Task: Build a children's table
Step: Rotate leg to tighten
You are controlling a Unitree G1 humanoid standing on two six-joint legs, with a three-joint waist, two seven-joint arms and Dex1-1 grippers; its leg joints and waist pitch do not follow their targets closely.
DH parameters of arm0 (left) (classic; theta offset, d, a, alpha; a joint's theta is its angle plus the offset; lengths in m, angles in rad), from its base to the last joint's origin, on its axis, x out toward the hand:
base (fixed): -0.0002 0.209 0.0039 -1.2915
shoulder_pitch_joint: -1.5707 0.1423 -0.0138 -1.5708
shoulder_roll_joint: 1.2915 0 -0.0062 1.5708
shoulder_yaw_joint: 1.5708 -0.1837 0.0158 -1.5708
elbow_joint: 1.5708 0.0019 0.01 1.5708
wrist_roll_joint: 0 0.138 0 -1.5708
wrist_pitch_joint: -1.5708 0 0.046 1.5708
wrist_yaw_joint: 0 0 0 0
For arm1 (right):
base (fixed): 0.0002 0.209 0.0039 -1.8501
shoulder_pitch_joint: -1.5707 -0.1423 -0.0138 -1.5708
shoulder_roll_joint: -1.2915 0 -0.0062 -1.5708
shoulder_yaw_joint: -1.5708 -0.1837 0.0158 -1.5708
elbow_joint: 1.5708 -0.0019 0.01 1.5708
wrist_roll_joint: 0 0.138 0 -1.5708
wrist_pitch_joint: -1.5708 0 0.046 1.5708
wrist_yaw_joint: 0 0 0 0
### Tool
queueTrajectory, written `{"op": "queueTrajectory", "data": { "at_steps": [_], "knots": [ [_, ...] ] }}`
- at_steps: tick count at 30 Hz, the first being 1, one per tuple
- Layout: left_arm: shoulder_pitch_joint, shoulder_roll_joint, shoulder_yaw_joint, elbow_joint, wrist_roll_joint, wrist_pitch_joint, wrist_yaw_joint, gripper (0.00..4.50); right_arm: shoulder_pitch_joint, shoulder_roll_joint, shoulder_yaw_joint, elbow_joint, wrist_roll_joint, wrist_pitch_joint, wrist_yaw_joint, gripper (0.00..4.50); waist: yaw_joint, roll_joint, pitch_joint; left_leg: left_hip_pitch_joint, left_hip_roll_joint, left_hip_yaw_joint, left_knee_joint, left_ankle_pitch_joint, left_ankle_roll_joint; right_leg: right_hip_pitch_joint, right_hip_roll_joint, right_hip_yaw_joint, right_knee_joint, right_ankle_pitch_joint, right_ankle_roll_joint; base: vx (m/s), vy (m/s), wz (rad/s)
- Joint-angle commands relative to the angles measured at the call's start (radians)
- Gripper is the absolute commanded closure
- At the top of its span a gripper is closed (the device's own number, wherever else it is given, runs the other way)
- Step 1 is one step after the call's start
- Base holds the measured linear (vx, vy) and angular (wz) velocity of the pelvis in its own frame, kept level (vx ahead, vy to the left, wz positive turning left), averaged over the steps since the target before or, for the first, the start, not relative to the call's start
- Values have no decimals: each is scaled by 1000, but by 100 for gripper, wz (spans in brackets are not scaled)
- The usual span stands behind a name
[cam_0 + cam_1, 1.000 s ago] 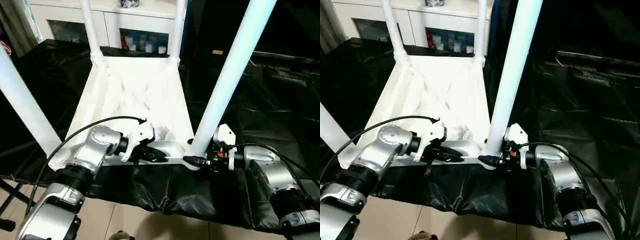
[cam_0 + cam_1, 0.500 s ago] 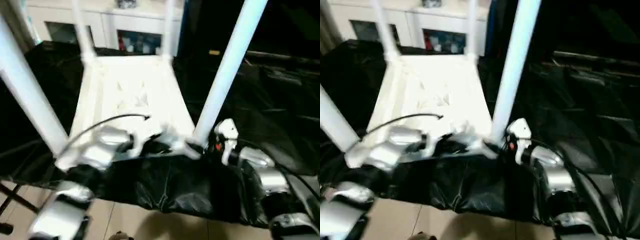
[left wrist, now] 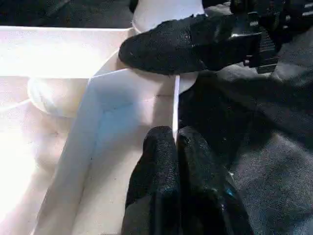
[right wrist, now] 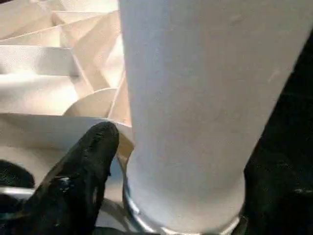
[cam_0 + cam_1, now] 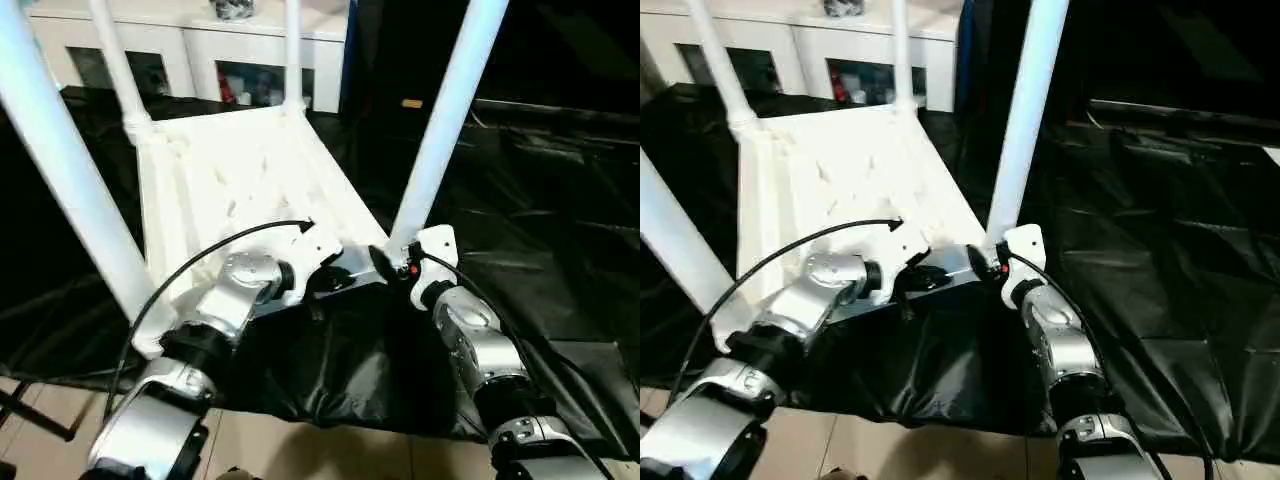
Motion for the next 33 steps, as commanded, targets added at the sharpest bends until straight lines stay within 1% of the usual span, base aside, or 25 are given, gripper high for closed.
{"op": "queueTrajectory", "data": {
  "at_steps": [1, 2, 3, 4, 6, 7, 9, 10, 11, 12, 14, 15, 16, 19, 20, 21, 23, 24, 25, 26, 28, 29, 30, 31, 33],
  "knots": [
    [3, -26, -34, -79, -60, -45, -84, 450, 10, 13, 81, -18, 8, 23, 115, 54, 8, 4, -62, 13, 47, -25, -67, -261, 33, 48, -62, 44, -70, -158, -227, 0, 0, 0],
    [4, -24, -35, -81, -62, -46, -89, 450, 11, 9, 81, -19, 10, 23, 121, 54, 8, 4, -62, 13, 47, -25, -67, -261, 33, 48, -62, 44, -70, -158, -227, 0, 0, 0],
    [28, 25, -41, -123, -92, -50, -200, 450, 30, -74, 90, -64, 41, 26, 274, 54, 11, 2, -65, 12, 46, -23, -63, -225, 55, 55, -60, 42, -64, -102, -246, 0, 0, 0],
    [31, 35, -42, -129, -96, -48, -219, 450, 35, -91, 94, -73, 45, 22, 306, 54, 13, 3, -65, 9, 47, -20, -58, -195, 78, 56, -60, 44, -57, -52, -259, 0, 0, 0],
    [35, 56, -44, -138, -101, -44, -255, 450, 46, -128, 105, -93, 52, 23, 375, 54, 14, -3, -65, 11, 48, -18, -57, -179, 94, 54, -59, 43, -54, -30, -267, 0, 0, 0],
    [35, 63, -45, -139, -101, -45, -266, 450, 50, -142, 109, -100, 57, 24, 404, 54, 18, 0, -64, 10, 48, -18, -56, -170, 102, 54, -60, 43, -53, -28, -273, 0, 0, 0],
    [35, 86, -48, -138, -98, -50, -301, 450, 65, -187, 122, -127, 77, 35, 513, 54, 26, 1, -62, 13, 51, -17, -57, -183, 96, 52, -59, 42, -57, -66, -272, 0, 0, 0],
    [34, 113, -48, -139, -106, -50, -348, 450, 82, -241, 145, -160, 101, 63, 649, 54, 34, -1, -60, 14, 52, -17, -58, -200, 91, 54, -60, 40, -59, -102, -266, 0, 0, 0],
    [34, 113, -48, -139, -106, -50, -348, 450, 82, -241, 145, -160, 101, 63, 649, 54, 41, 1, -59, 17, 55, -15, -58, -213, 89, 52, -58, 41, -62, -127, -261, 0, 0, 0],
    [33, 121, -45, -136, -108, -50, -360, 450, 84, -260, 152, -165, 105, 69, 693, 54, 43, 0, -58, 17, 56, -14, -57, -219, 86, 49, -58, 42, -62, -130, -260, 0, 0, 0],
    [31, 142, -45, -131, -113, -48, -388, 450, 79, -289, 163, -159, 112, 68, 758, 54, 50, 1, -59, 17, 56, -16, -60, -237, 68, 48, -61, 41, -63, -164, -256, 0, 0, 0],
    [31, 142, -45, -131, -113, -48, -388, 450, 79, -289, 163, -159, 112, 68, 758, 54, 52, 1, -59, 18, 56, -16, -60, -241, 63, 47, -63, 41, -64, -170, -255, 0, 0, 0],
    [30, 147, -45, -131, -115, -47, -394, 450, 77, -295, 166, -157, 115, 66, 771, 78, 55, 2, -57, 20, 57, -16, -61, -252, 54, 44, -62, 42, -65, -183, -254, 0, 0, 0],
    [28, 158, -46, -127, -119, -44, -415, 450, 66, -302, 173, -160, 125, 75, 804, 90, 56, 3, -59, 18, 56, -18, -62, -251, 39, 45, -62, 42, -63, -180, -251, 0, 0, 0],
    [26, 159, -47, -125, -120, -45, -419, 450, 63, -303, 175, -163, 126, 79, 812, 103, 56, 0, -60, 18, 55, -18, -62, -246, 40, 46, -61, 41, -61, -171, -252, 0, 0, 0],
    [26, 162, -48, -123, -121, -47, -426, 450, 63, -303, 180, -169, 129, 83, 822, 118, 57, 2, -61, 17, 54, -18, -60, -238, 43, 47, -62, 42, -60, -158, -254, 0, 0, 0],
    [25, 165, -49, -119, -121, -51, -431, 450, 65, -302, 188, -173, 126, 81, 830, 131, 58, 1, -61, 17, 54, -17, -59, -232, 45, 47, -62, 41, -60, -154, -255, 0, 0, 0],
    [24, 166, -49, -117, -121, -52, -432, 450, 65, -301, 191, -174, 125, 80, 833, 148, 59, 2, -62, 17, 55, -17, -59, -225, 46, 47, -62, 41, -59, -148, -256, 0, 0, 0],
    [24, 167, -49, -116, -121, -54, -434, 450, 67, -300, 194, -175, 123, 79, 836, 148, 59, 2, -62, 17, 55, -17, -58, -222, 47, 47, -62, 41, -59, -142, -257, 0, 0, 0],
    [23, 166, -49, -111, -119, -57, -432, 450, 74, -299, 199, -180, 121, 77, 838, 160, 59, -1, -62, 16, 55, -17, -59, -220, 49, 47, -61, 41, -59, -141, -257, 0, 0, 0],
    [22, 164, -48, -107, -117, -61, -429, 450, 80, -298, 202, -186, 121, 78, 841, 175, 61, 0, -62, 16, 55, -17, -59, -220, 49, 47, -62, 40, -59, -147, -254, 0, 0, 0],
    [21, 163, -46, -103, -115, -64, -424, 450, 85, -297, 205, -190, 120, 77, 842, 179, 61, 1, -62, 17, 55, -18, -59, -224, 47, 46, -62, 40, -60, -156, -253, 0, 0, 0],
    [20, 159, -43, -96, -113, -68, -412, 450, 90, -294, 207, -191, 119, 74, 840, 179, 63, 7, -61, 17, 55, -19, -60, -228, 45, 46, -63, 40, -60, -160, -252, 0, 0, 0],
    [19, 151, -41, -87, -107, -74, -389, 450, 97, -286, 206, -190, 117, 71, 828, 182, 63, 4, -62, 18, 55, -18, -59, -235, 42, 46, -62, 41, -62, -162, -249, 0, 0, 0],
    [17, 141, -36, -80, -102, -75, -359, 450, 103, -274, 198, -190, 123, 73, 809, 183, 65, 5, -62, 18, 55, -18, -60, -240, 37, 46, -62, 41, -62, -162, -248, 0, 0, 0]
  ]
}}
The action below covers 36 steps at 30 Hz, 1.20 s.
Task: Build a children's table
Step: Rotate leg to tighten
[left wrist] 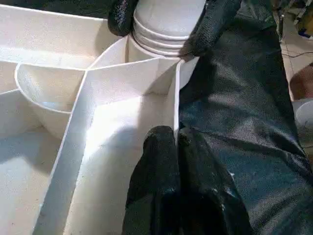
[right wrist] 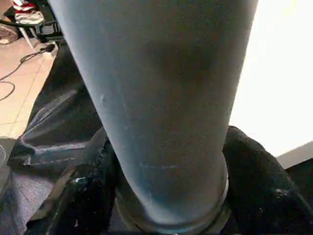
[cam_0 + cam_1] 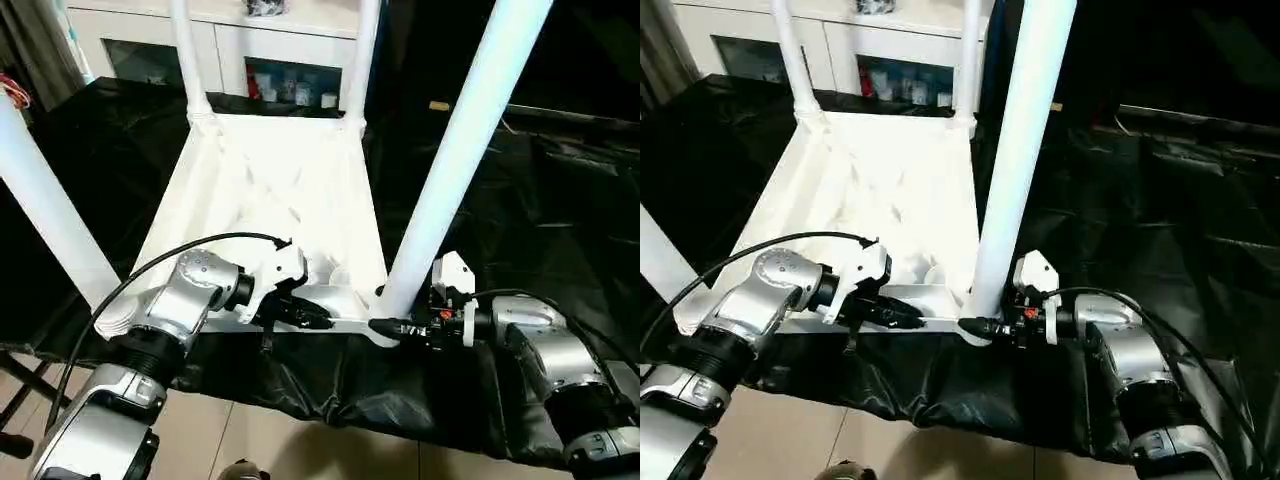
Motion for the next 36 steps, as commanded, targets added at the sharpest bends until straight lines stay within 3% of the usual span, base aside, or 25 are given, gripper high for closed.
{"op": "queueTrajectory", "data": {
  "at_steps": [1, 3, 6, 7, 8, 9, 10, 12, 13, 14, 17, 19, 24, 25, 28, 31, 33, 36],
  "knots": [
    [-33, -40, 19, -6, -5, -18, 100, 450, 21, 34, 29, -23, 5, -4, -3, 183, -3, 8, -64, 23, 54, -20, -64, -246, 34, 45, -63, 43, -62, -163, -247, 0, 0, 0],
    [-42, -63, 30, 8, 4, -18, 161, 450, 25, 66, 7, -12, 3, -22, -74, 184, -1, 5, -62, 24, 53, -20, -66, -263, 25, 43, -64, 44, -66, -182, -242, 0, 0, 0],
    [-62, -112, 39, 33, 26, -12, 270, 450, 10, 138, -37, 48, -21, -40, -268, 186, -7, 3, -59, 25, 50, -26, -71, -311, -5, 41, -68, 44, -76, -283, -211, 0, 0, 0],
    [-67, -127, 39, 38, 30, -8, 295, 450, 4, 152, -41, 66, -37, -42, -322, 186, -12, 3, -56, 27, 49, -28, -74, -333, -16, 40, -70, 44, -82, -330, -197, 0, 0, 0],
    [-72, -147, 39, 42, 34, -1, 323, 450, -2, 171, -47, 85, -53, -49, -385, 186, -16, -5, -57, 26, 49, -29, -74, -335, -19, 41, -70, 43, -84, -346, -188, 0, 0, 0],
    [-74, -155, 39, 45, 37, 1, 338, 450, -4, 182, -51, 92, -60, -49, -415, 186, -25, -2, -56, 27, 48, -31, -76, -345, -22, 38, -70, 43, -88, -375, -175, 0, 0, 0],
    [-89, -194, 39, 60, 50, 16, 405, 450, -25, 230, -68, 127, -81, -34, -547, 186, -30, -3, -58, 24, 49, -31, -76, -332, -23, 38, -68, 45, -84, -354, -176, 0, 0, 0],
    [-93, -203, 39, 63, 53, 19, 419, 450, -30, 240, -72, 134, -84, -30, -573, 186, -37, -1, -57, 24, 47, -31, -77, -328, -27, 36, -66, 44, -83, -341, -179, 0, 0, 0],
    [-105, -236, 43, 72, 65, 41, 488, 450, -54, 289, -86, 161, -97, -13, -683, 186, -40, -12, -60, 22, 45, -29, -74, -318, -18, 41, -66, 44, -83, -327, -178, 0, 0, 0],
    [-105, -236, 43, 72, 65, 41, 488, 450, -54, 289, -86, 161, -97, -13, -683, 186, -43, -5, -58, 22, 46, -27, -74, -304, -13, 36, -66, 47, -80, -303, -189, 0, 0, 0],
    [-103, -281, 36, 66, 78, 61, 547, 450, -103, 375, -99, 211, -116, -7, -829, 186, -51, -4, -61, 16, 43, -27, -72, -275, -5, 42, -65, 45, -78, -274, -189, 0, 0, 0],
    [-90, -277, 26, 59, 75, 46, 516, 450, -112, 396, -89, 206, -123, -31, -826, 186, -49, 3, -62, 20, 41, -25, -69, -267, 5, 42, -64, 45, -78, -249, -192, 0, 0, 0],
    [-83, -269, 21, 55, 73, 38, 493, 450, -112, 398, -83, 201, -123, -46, -815, 186, -52, 0, -62, 17, 43, -23, -70, -253, 25, 46, -61, 45, -74, -201, -205, 0, 0, 0],
    [-79, -255, 21, 53, 70, 31, 471, 450, -107, 388, -85, 189, -114, -52, -791, 130, -53, 4, -60, 19, 43, -24, -71, -277, 19, 44, -61, 45, -78, -225, -204, 0, 0, 0],
    [-72, -213, 26, 44, 56, 7, 409, 450, -91, 340, -89, 151, -96, -56, -720, 106, -56, 3, -60, 19, 44, -25, -73, -295, 17, 45, -61, 45, -80, -246, -198, 0, 0, 0],
    [-53, -161, 27, 5, 27, -8, 298, 450, -75, 269, -81, 117, -89, -63, -617, 94, -60, 0, -63, 17, 45, -23, -70, -262, 33, 48, -60, 45, -72, -182, -217, 0, 0, 0],
    [-50, -153, 25, -2, 24, -10, 281, 450, -72, 260, -80, 113, -85, -63, -600, 94, -59, 3, -63, 17, 45, -22, -68, -246, 40, 48, -60, 46, -68, -156, -230, 0, 0, 0],
    [-33, -94, 21, -31, 6, -21, 176, 450, -45, 168, -52, 55, -54, -67, -405, 94, -53, 0, -65, 17, 47, -19, -64, -212, 65, 51, -60, 45, -61, -100, -250, 0, 0, 0]
  ]
}}
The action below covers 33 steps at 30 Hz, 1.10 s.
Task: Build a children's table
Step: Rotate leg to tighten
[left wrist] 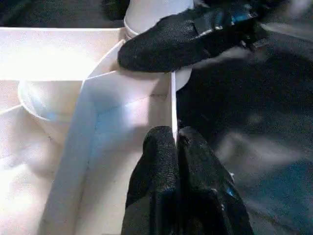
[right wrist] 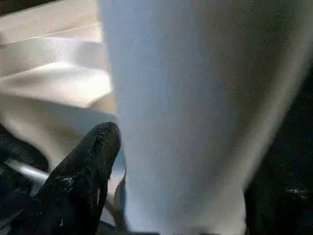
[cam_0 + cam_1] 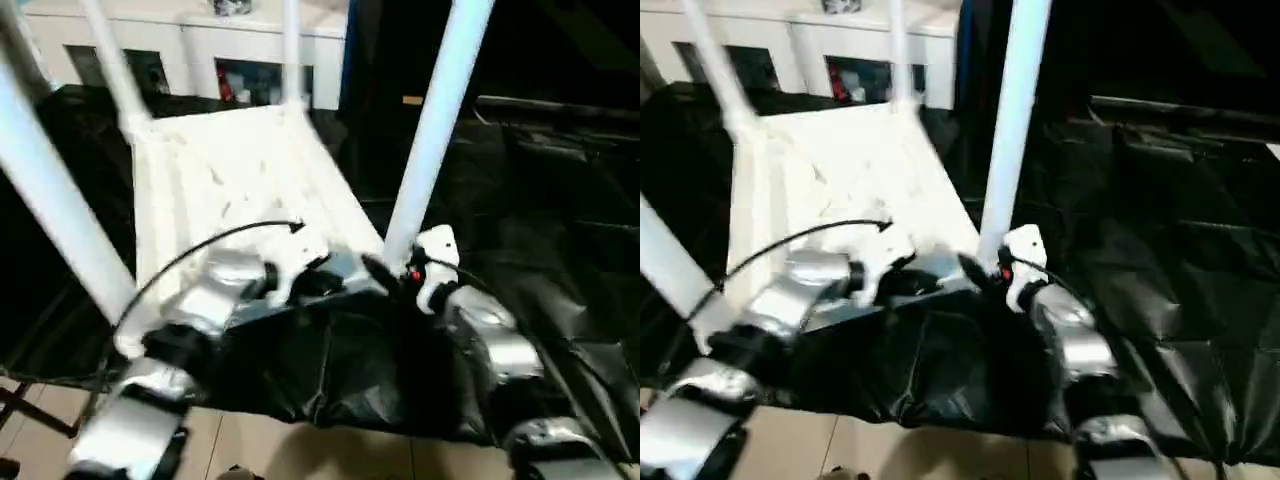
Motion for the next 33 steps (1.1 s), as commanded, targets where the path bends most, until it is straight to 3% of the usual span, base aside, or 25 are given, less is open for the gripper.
{"op": "queueTrajectory", "data": {
  "at_steps": [1, 10, 11, 15, 17, 18, 21, 26, 30, 33],
  "knots": [
    [-8, 7, -15, -52, -44, -37, -88, 450, 21, -41, 57, -61, 28, -1, 172, 94, 5, 4, -65, 18, 50, -18, -58, -201, 77, 50, -60, 46, -56, -79, -259, 0, 0, 0],
    [-9, 56, -26, -59, -71, -17, -213, 450, 57, -160, 115, -119, 47, 13, 426, 94, 32, 3, -63, 20, 53, -17, -59, -235, 51, 49, -62, 44, -60, -152, -254, 0, 0, 0],
    [-9, 56, -26, -59, -71, -17, -213, 450, 57, -160, 115, -119, 47, 13, 426, 119, 33, 2, -62, 20, 53, -18, -59, -238, 49, 49, -62, 44, -60, -157, -252, 0, 0, 0],
    [-13, 73, -35, -63, -84, -7, -280, 450, 67, -202, 137, -157, 86, 60, 549, 133, 38, -2, -64, 20, 52, -16, -55, -217, 65, 50, -61, 44, -56, -131, -259, 0, 0, 0],
    [-17, 75, -37, -59, -83, -9, -288, 450, 67, -202, 141, -164, 89, 65, 557, 159, 39, 0, -64, 18, 53, -17, -55, -215, 65, 49, -62, 43, -56, -131, -259, 0, 0, 0],
    [-21, 75, -40, -53, -79, -14, -290, 450, 68, -199, 147, -168, 86, 63, 558, 165, 40, 5, -64, 19, 53, -18, -56, -218, 60, 49, -63, 43, -57, -140, -257, 0, 0, 0],
    [-27, 70, -43, -38, -73, -21, -285, 450, 74, -193, 153, -168, 82, 59, 559, 180, 40, 4, -64, 20, 53, -19, -57, -234, 47, 48, -63, 43, -59, -156, -255, 0, 0, 0],
    [-29, 60, -41, -30, -68, -26, -257, 450, 92, -185, 158, -177, 84, 62, 556, 183, 42, 9, -65, 20, 52, -20, -58, -241, 39, 49, -62, 43, -58, -145, -256, 0, 0, 0],
    [-25, 41, -29, -23, -57, -28, -193, 450, 108, -153, 138, -179, 95, 69, 502, 185, 49, 7, -65, 22, 53, -19, -57, -242, 38, 47, -62, 44, -60, -146, -252, 0, 0, 0],
    [-34, 9, -13, -6, -43, -26, -97, 450, 94, -92, 103, -132, 73, 58, 350, 185, 44, 3, -61, 22, 52, -22, -62, -269, 20, 45, -65, 44, -65, -208, -238, 0, 0, 0]
  ]
}}
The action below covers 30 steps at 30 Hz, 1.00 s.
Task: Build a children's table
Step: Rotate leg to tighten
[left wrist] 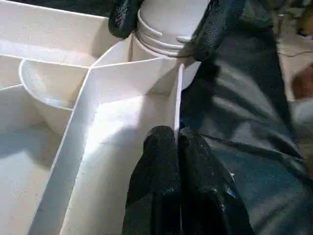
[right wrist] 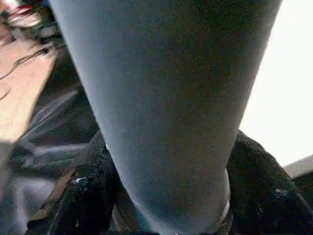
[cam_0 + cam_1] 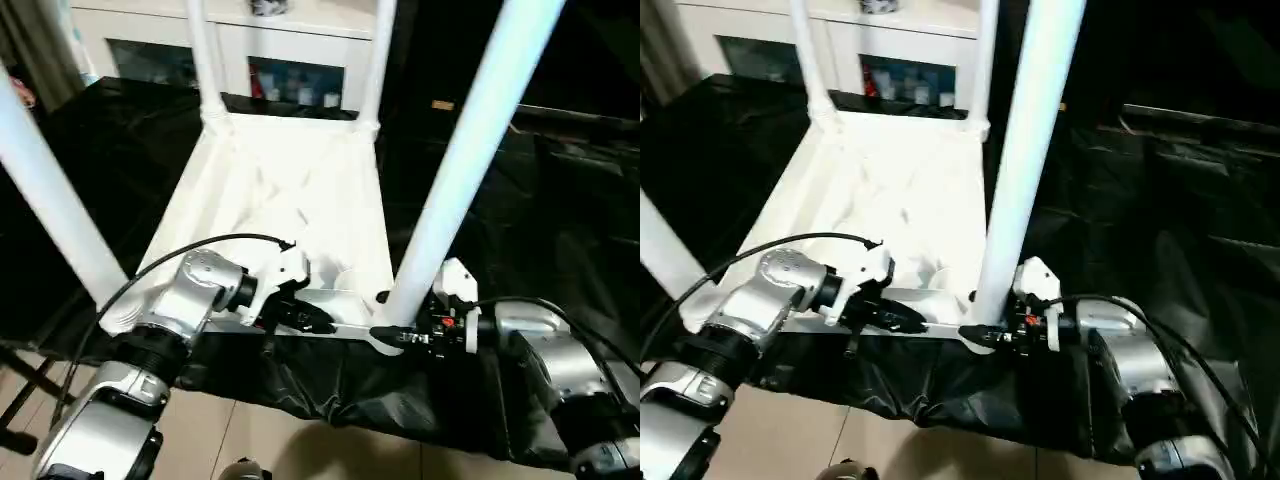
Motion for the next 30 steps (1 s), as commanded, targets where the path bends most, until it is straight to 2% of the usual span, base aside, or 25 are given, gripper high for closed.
{"op": "queueTrajectory", "data": {
  "at_steps": [1, 2, 3, 4, 6, 7, 8, 10, 11, 12, 13, 15, 19, 21, 22, 25, 27, 28, 30],
  "knots": [
    [-54, -71, 22, 4, 3, -7, 140, 450, -18, 81, 24, 30, -16, -21, -116, 185, -17, 2, -58, 24, 49, -26, -74, -325, -8, 39, -68, 43, -81, -311, -210, 0, 0, 0],
    [-64, -92, 24, 16, 17, -4, 197, 450, -30, 115, 8, 55, -27, -26, -197, 185, -22, -13, -58, 22, 48, -27, -75, -333, -12, 41, -68, 42, -85, -338, -197, 0, 0, 0],
    [-67, -98, 25, 20, 20, -2, 213, 450, -33, 124, 5, 61, -31, -25, -218, 185, -23, -7, -57, 23, 48, -30, -76, -337, -18, 40, -71, 42, -84, -361, -189, 0, 0, 0],
    [-74, -111, 29, 27, 24, 3, 244, 450, -41, 139, 2, 74, -43, -23, -262, 185, -32, -8, -56, 24, 47, -31, -76, -344, -22, 36, -70, 43, -88, -396, -176, 0, 0, 0],
    [-87, -146, 36, 37, 28, 19, 300, 450, -59, 176, 1, 106, -76, -31, -351, 185, -42, -10, -57, 21, 47, -31, -78, -344, -24, 38, -69, 43, -90, -395, -168, 0, 0, 0],
    [-98, -186, 42, 45, 33, 40, 364, 450, -81, 220, -3, 141, -108, -19, -454, 185, -46, -9, -57, 22, 46, -31, -77, -342, -22, 36, -69, 44, -90, -382, -171, 0, 0, 0],
    [-98, -189, 42, 45, 34, 41, 368, 450, -82, 223, -3, 143, -109, -18, -460, 185, -53, -10, -57, 17, 44, -30, -77, -326, -19, 38, -68, 45, -88, -363, -176, 0, 0, 0],
    [-106, -224, 49, 51, 37, 63, 427, 450, -98, 260, -3, 165, -123, -14, -519, 185, -54, -7, -58, 17, 43, -27, -74, -306, -10, 38, -66, 45, -87, -338, -178, 0, 0, 0],
    [-109, -240, 52, 53, 39, 73, 451, 450, -104, 276, -2, 174, -129, -16, -541, 151, -54, -8, -60, 19, 42, -26, -72, -298, -3, 38, -65, 45, -86, -315, -183, 0, 0, 0],
    [-108, -253, 51, 51, 39, 78, 461, 450, -110, 288, -2, 182, -138, -22, -566, 151, -53, -5, -61, 19, 42, -26, -71, -289, 2, 40, -65, 46, -85, -298, -186, 0, 0, 0],
    [-103, -266, 47, 47, 39, 80, 466, 450, -118, 303, -5, 189, -144, -31, -594, 130, -53, 1, -62, 18, 41, -24, -70, -271, 8, 40, -64, 47, -82, -265, -194, 0, 0, 0],
    [-93, -274, 41, 38, 38, 77, 459, 450, -126, 316, -11, 192, -140, -40, -615, 113, -52, -3, -65, 18, 39, -21, -66, -244, 20, 42, -61, 45, -78, -212, -205, 0, 0, 0],
    [-71, -249, 36, 13, 30, 57, 405, 450, -117, 300, -11, 169, -135, -47, -591, 70, -52, -4, -66, 13, 39, -21, -65, -212, 47, 49, -61, 45, -72, -161, -217, 0, 0, 0],
    [-56, -226, 30, -10, 20, 34, 354, 450, -109, 279, -8, 151, -135, -53, -566, 70, -54, -6, -65, 12, 40, -21, -65, -210, 54, 49, -60, 44, -71, -161, -220, 0, 0, 0],
    [-36, -189, 18, -41, 13, 39, 287, 450, -99, 249, -10, 123, -112, -51, -494, 70, -56, -11, -65, 11, 41, -21, -66, -221, 58, 50, -62, 43, -74, -180, -219, 0, 0, 0],
    [-21, -150, 17, -57, 0, 24, 225, 450, -82, 200, 4, 94, -93, -62, -371, 70, -55, -5, -63, 15, 44, -21, -66, -237, 64, 46, -61, 45, -75, -199, -218, 0, 0, 0],
    [-16, -134, 14, -62, -5, 12, 197, 450, -71, 178, 13, 77, -83, -63, -313, 70, -55, -5, -61, 16, 45, -20, -68, -251, 57, 45, -61, 45, -77, -219, -217, 0, 0, 0],
    [-5, -105, 13, -75, -17, 13, 143, 450, -48, 132, 32, 37, -52, -52, -188, 70, -50, -8, -60, 18, 46, -20, -68, -260, 56, 45, -62, 46, -79, -230, -213, 0, 0, 0],
    [-3, -89, 12, -77, -19, 10, 119, 450, -38, 104, 42, 16, -34, -38, -120, 70, -44, -4, -61, 18, 49, -20, -69, -258, 60, 45, -60, 46, -75, -217, -213, 0, 0, 0]
  ]
}}
